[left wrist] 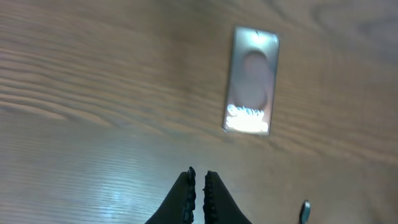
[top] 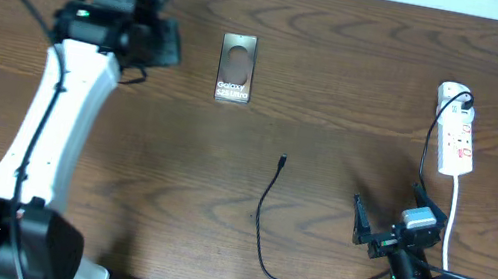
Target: Plug charger to phone and switch on socket
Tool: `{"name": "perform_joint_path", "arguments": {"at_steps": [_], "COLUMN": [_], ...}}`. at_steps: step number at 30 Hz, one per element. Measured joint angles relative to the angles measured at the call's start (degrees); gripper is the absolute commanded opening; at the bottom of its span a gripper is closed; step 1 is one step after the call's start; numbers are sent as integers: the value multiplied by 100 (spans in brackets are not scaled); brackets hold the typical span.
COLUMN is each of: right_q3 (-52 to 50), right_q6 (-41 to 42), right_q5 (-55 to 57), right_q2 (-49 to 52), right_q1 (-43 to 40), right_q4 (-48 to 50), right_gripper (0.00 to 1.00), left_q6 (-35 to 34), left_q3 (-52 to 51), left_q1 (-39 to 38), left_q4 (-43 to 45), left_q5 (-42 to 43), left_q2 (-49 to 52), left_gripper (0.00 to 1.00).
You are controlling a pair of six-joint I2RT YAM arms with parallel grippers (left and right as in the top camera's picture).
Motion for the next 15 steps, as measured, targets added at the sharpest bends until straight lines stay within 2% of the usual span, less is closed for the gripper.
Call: {"name": "perform_joint_path", "arguments": {"at_steps": [1, 2, 4, 7, 10, 15], "right_q3": [0, 0, 0, 0, 0, 9], "right_q6": [0, 0, 0, 0, 28, 337], "right_q5": [0, -2, -13, -72, -264, -297], "right_q2": [0, 0, 0, 0, 0, 4], "right_q1": [2, 2, 2, 2, 2, 9], "right_q4": [0, 0, 17, 197, 278, 284], "right_gripper": [99, 99, 99, 99, 99, 99], "left_q6": [11, 11, 11, -2, 0, 0], "left_q3": [-17, -31, -52, -59, -59, 168], "left_q1": [-125, -229, -457, -758, -1027, -1340], "left_q4": [22, 55, 162, 431, 704, 614], "left_q5": [2, 2, 2, 4, 2, -101], "left_q2": [98, 190, 404, 728, 1019, 1390], "left_gripper": [67, 78, 86, 91, 90, 91]}}
